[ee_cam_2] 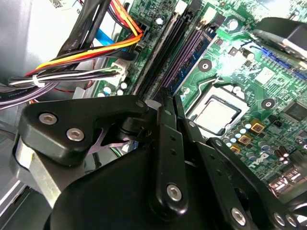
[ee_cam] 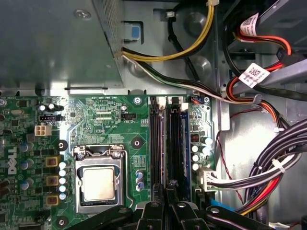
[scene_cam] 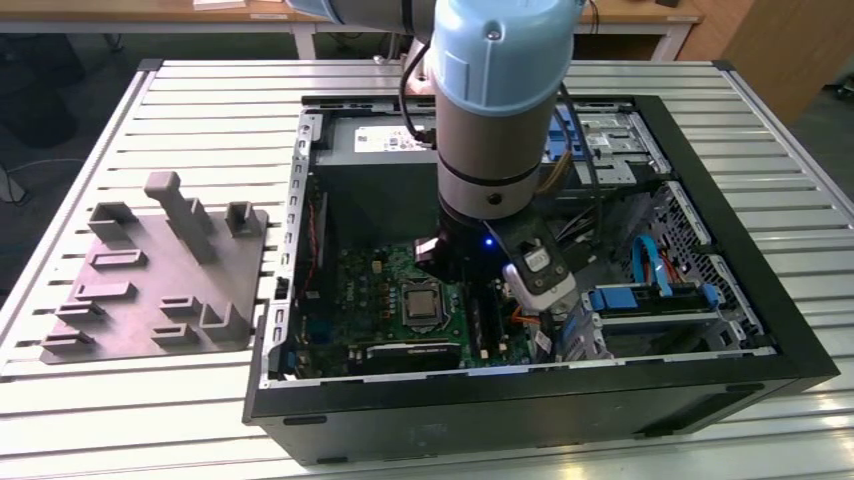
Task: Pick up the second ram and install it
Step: 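Insert the second ram into the second slot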
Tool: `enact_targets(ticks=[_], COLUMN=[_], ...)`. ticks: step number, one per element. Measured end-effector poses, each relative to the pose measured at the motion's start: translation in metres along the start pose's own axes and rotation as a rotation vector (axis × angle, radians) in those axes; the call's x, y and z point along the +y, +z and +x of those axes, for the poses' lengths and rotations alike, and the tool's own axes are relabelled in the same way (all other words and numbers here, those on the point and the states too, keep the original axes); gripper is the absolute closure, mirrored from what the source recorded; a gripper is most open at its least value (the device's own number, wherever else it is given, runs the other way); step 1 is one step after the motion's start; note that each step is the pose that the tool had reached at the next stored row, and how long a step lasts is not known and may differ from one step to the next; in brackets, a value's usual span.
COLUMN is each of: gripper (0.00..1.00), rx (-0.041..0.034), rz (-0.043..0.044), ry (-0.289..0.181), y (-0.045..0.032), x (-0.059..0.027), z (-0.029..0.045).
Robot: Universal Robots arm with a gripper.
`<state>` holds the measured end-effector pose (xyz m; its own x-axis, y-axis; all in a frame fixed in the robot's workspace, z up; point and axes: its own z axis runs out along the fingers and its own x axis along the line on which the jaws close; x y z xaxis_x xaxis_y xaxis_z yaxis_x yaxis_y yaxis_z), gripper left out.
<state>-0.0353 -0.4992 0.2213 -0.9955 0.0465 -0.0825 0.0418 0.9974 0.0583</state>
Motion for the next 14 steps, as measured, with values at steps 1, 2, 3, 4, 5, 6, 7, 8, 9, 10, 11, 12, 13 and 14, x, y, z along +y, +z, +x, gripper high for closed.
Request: enact_targets(ticks=[1,2,3,4,5,6,7,8,9,10,11,12,13,14], gripper=[0.86,0.86,0.86,0.86,0.86,0.86,0.86,0.86,0.86,0.86,0.86,0.86,0.86,0.86], rx=[0.0,0.0001,0.0001,0.0001,0.0001,0.0001,0.0001,0.0001,0.0001,0.0001,0.0,0.0,0.0,0.0001], rz=[0.0003,0.0006,0.0007,0.0009,0.0012,0.0014,0.0018,0.0019,0.002,0.002,0.0019,0.0017,0.0016,0.0019], ry=[0.0,0.0,0.0,0.0,0.0,0.0,0.0,0.0,0.0,0.0,0.0,0.0,0.0,0.0], y=[0.0003,0.0006,0.0011,0.0016,0.002,0.0024,0.0027,0.0029,0.003,0.003,0.0031,0.0031,0.0032,0.0032], x=[0.0004,0.0008,0.0013,0.0018,0.0022,0.0026,0.0029,0.003,0.0031,0.0031,0.0031,0.0031,0.0031,0.0031], z=[0.0,0.0001,0.0002,0.0002,0.0002,0.0003,0.0003,0.0003,0.0004,0.0004,0.0004,0.0004,0.0004,0.0004])
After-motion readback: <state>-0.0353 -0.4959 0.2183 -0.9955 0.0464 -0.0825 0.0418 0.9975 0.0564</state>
